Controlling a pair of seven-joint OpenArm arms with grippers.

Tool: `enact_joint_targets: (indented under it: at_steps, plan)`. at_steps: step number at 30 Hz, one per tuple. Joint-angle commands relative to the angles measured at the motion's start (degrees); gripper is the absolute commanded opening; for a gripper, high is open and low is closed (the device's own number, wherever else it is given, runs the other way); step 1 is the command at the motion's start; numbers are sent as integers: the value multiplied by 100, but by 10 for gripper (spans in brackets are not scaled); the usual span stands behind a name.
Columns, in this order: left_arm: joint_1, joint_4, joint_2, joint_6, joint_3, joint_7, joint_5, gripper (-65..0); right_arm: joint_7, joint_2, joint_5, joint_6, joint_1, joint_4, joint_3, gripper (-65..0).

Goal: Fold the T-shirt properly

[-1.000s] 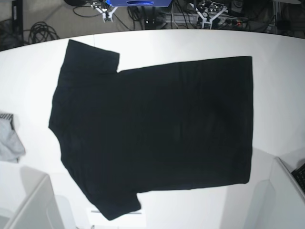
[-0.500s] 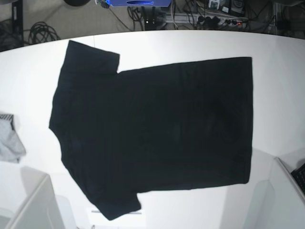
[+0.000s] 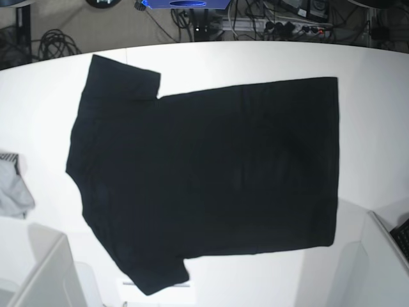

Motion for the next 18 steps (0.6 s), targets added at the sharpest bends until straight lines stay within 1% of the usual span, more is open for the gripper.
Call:
enact_joint_targets:
  at_steps: [1,4,8,11,15,18]
  plan:
    - [253,247,-80,-7,-8,-102,-41,-650,79,11,57,40,-197,256,10,-650]
    - [657,863,-124,-7,-184,-207,-41,-650,79,-41,83,40,-549,853,458,-650]
    - [1149,1654,-98,-7,-729,-471,-32,-650,79,-50,101,40,-927,1750,1021,-650]
    - [1413,2313,-71,-7,-1168,-436,-68,-650,79,-85,101,40,-1068,2374,1346,-650]
    - [1756,3157,183,-7,-1784,-462,-32,-650,79,-279,101,49,-1041,3104,1847,-650]
    - [1826,3729,579,-7,-2311,-480,-32,-650,79,-340,101,58,-857,3640,2032,-650]
